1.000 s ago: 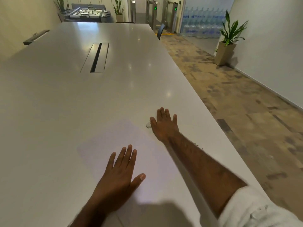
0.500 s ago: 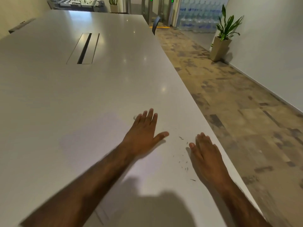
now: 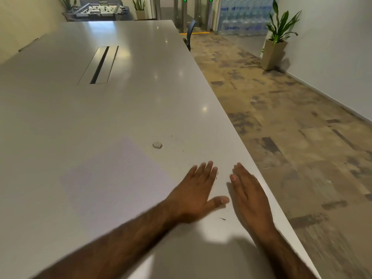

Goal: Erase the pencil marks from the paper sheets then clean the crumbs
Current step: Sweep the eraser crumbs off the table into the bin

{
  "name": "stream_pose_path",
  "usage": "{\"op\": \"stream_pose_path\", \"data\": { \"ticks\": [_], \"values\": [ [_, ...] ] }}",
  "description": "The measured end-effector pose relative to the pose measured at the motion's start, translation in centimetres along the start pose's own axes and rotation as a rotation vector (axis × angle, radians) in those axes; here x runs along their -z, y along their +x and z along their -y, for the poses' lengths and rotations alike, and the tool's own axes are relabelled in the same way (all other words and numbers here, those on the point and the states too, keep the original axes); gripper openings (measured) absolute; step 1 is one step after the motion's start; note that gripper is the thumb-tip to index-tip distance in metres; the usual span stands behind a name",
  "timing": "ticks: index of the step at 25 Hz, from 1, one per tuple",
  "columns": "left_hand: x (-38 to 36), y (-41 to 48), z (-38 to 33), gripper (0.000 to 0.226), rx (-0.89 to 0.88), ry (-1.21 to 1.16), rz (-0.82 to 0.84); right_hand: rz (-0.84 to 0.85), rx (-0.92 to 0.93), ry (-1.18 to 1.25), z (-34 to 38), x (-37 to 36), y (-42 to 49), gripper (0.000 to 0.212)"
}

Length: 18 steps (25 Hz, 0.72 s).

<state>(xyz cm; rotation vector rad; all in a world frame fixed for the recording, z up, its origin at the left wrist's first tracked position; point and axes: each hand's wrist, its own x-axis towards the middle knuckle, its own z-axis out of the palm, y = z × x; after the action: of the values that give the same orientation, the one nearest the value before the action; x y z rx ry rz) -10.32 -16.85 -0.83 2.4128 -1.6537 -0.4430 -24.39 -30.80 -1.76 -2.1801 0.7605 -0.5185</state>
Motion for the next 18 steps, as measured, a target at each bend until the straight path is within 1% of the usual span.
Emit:
{"op": "stream_pose_path", "data": {
  "ticks": [1, 2, 4, 6, 9, 11, 14, 16, 18],
  "values": [
    [0.0, -1.4, -0.9, 0.099, 0.014, -0.023, -0.036, -0.018, -0.020, 0.057, 0.0, 0.1, 0.0, 0.078],
    [0.0, -3.0, -1.5, 0.097, 0.072, -0.034, -0.086, -0.029, -0.040, 0.094, 0.0, 0.2, 0.1, 0.078],
    [-0.3, -6.7, -2.3, 0.097, 0.300, -0.045, -0.171, -0.039, -0.049, 0.143, -0.1, 0.2, 0.1, 0.076],
    [-1.1, -10.9, -2.5, 0.098, 0.506, 0.022, -0.181, -0.043, -0.047, 0.221, -0.1, 0.1, 0.1, 0.074],
    [-2.6, -16.7, -2.3, 0.095, 0.660, 0.076, -0.156, -0.061, -0.037, 0.202, 0.0, 0.1, 0.0, 0.075],
    [-3.2, -19.1, -2.1, 0.091, 0.718, 0.059, -0.174, -0.081, -0.017, 0.184, 0.1, 0.2, -0.1, 0.072],
    [-3.7, -20.7, -0.9, 0.081, 0.757, 0.054, -0.237, -0.109, 0.007, 0.163, 0.3, 0.4, -0.1, 0.063],
    [-3.8, -21.1, 0.2, 0.079, 0.751, 0.059, -0.274, -0.111, 0.013, 0.142, 0.4, 0.3, -0.4, 0.059],
    [-3.8, -21.6, 1.2, 0.077, 0.711, 0.064, -0.269, -0.098, 0.019, 0.121, 0.4, 0.3, -0.5, 0.059]
  ]
}}
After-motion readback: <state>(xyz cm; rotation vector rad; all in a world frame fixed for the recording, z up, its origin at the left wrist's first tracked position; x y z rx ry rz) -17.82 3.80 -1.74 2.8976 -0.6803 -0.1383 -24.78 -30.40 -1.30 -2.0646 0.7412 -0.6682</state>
